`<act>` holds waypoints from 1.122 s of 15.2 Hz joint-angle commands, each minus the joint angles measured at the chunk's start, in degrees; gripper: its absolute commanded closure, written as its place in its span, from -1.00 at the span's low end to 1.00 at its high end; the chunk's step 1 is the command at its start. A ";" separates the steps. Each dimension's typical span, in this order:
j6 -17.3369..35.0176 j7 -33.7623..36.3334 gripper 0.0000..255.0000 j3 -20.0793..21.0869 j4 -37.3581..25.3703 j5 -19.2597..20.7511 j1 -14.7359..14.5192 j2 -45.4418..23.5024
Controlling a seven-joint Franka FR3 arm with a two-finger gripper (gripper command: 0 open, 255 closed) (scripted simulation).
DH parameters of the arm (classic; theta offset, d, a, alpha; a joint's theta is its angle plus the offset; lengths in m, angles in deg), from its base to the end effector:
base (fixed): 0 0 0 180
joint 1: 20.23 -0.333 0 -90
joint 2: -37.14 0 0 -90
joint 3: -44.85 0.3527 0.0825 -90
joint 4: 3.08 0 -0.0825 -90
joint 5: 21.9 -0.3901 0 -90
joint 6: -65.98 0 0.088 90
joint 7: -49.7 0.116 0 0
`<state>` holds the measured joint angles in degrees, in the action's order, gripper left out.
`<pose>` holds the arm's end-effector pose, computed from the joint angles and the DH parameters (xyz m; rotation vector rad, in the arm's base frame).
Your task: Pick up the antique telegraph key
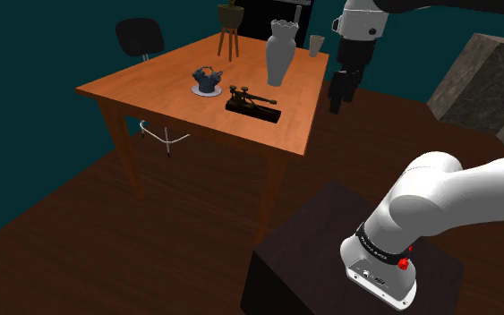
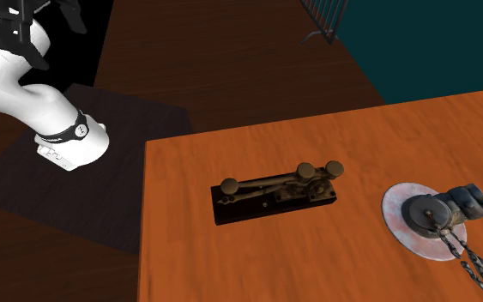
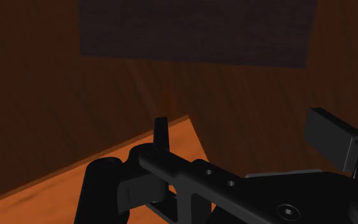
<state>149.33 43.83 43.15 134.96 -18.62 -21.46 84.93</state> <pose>0.2581 -0.0123 0.5861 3.1026 0.1585 -0.1902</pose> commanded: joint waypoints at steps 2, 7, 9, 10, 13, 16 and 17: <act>1.51 -0.60 -1.00 -0.44 -0.64 0.30 -0.04 -2.14; 8.19 -3.57 -1.00 -2.44 -5.04 1.33 -0.33 -13.16; 10.42 -4.77 -1.00 -3.15 -7.33 1.51 -0.48 -17.66; 11.43 -5.37 -1.00 -3.48 -8.58 1.55 -0.55 -19.92; 14.04 -7.22 -1.00 -4.39 -12.79 1.46 -0.76 -26.72; 16.02 -9.09 -1.00 -5.16 -17.65 1.10 -0.95 -33.54; 16.53 -9.73 -1.00 -5.38 -19.42 0.92 -0.99 -35.82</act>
<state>165.36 34.65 37.93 117.72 -17.47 -22.32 51.79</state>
